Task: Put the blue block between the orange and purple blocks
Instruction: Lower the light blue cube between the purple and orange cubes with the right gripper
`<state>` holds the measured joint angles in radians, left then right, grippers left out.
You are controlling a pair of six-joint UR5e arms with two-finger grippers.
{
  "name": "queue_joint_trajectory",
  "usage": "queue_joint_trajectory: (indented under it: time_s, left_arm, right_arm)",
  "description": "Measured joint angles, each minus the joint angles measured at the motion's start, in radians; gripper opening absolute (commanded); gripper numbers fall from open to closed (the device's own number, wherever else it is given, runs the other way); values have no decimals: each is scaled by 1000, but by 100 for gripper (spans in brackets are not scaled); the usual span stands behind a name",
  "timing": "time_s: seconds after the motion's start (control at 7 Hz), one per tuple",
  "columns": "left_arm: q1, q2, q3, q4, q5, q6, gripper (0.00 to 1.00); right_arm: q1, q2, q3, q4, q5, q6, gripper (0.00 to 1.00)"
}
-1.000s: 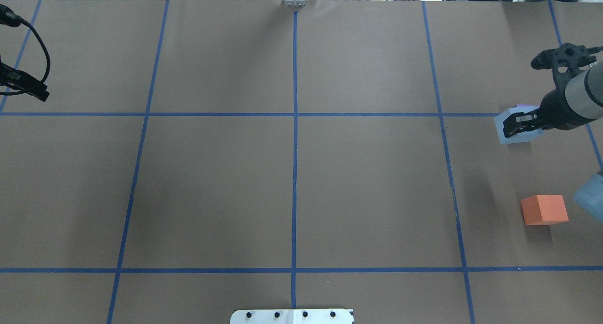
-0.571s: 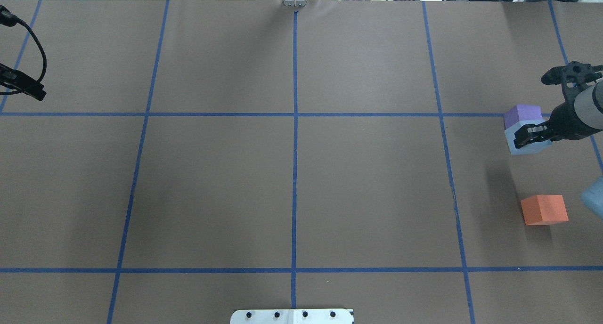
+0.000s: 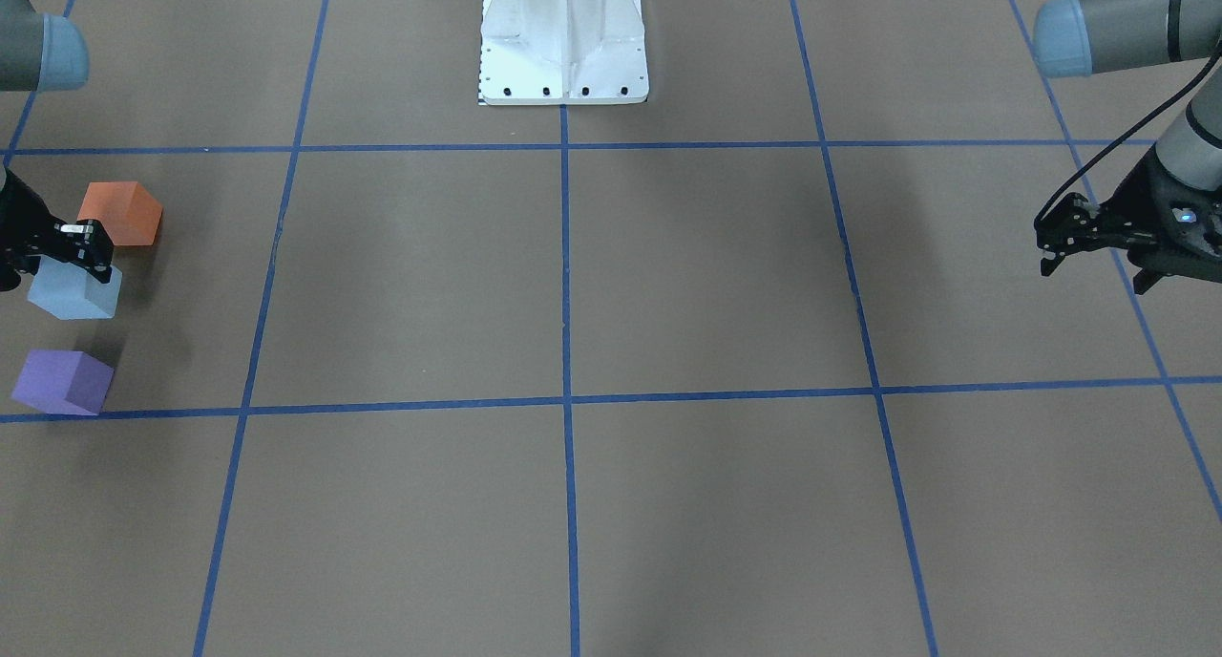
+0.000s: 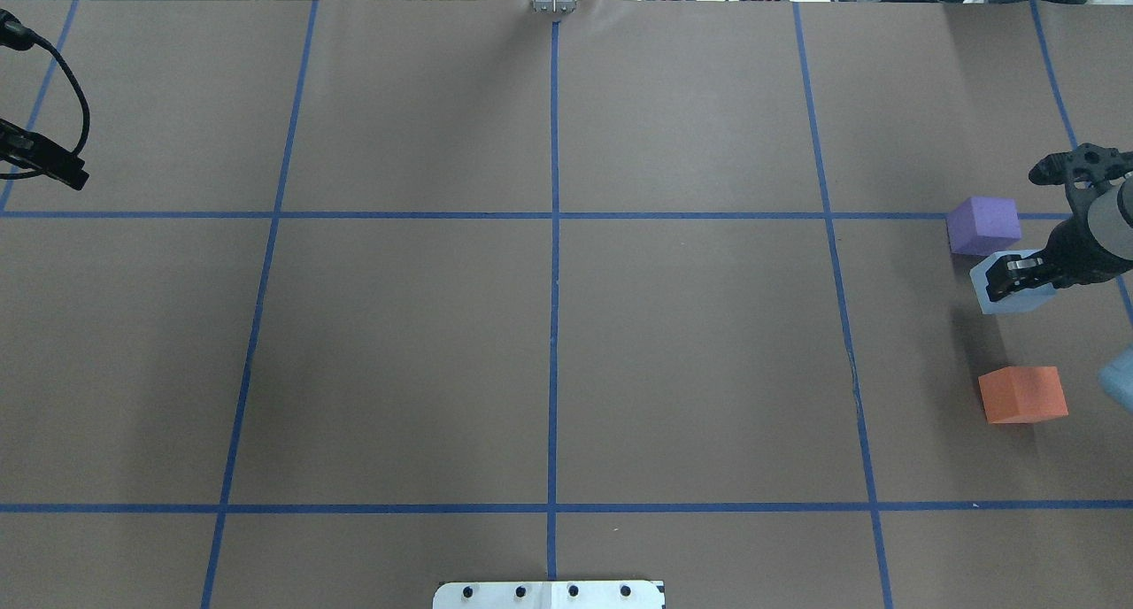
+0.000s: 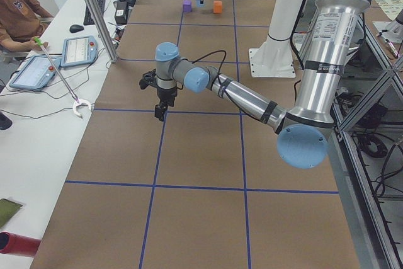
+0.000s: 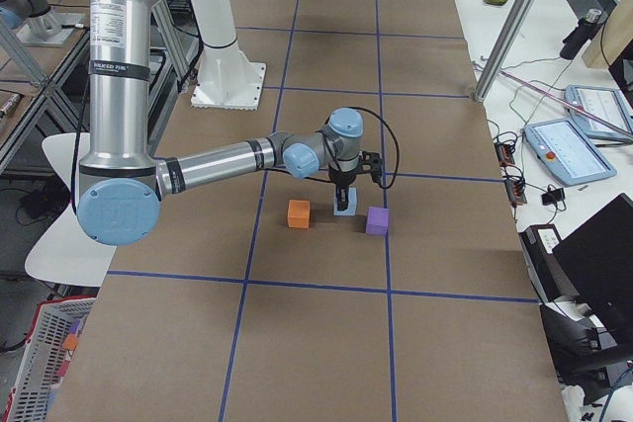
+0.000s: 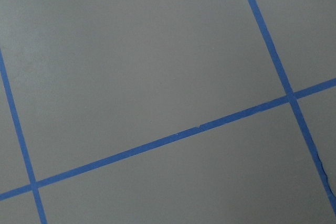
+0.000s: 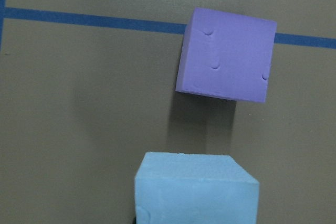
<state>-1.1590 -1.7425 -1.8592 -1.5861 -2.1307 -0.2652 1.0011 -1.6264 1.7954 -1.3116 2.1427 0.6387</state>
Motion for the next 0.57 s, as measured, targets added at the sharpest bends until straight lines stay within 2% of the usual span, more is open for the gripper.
queue_joint_trajectory:
  time_s: [0.57]
  left_arm:
    - [1,0,0,0,0,-3,100]
  right_arm:
    - [-10,21,-69,-6,5,6,0]
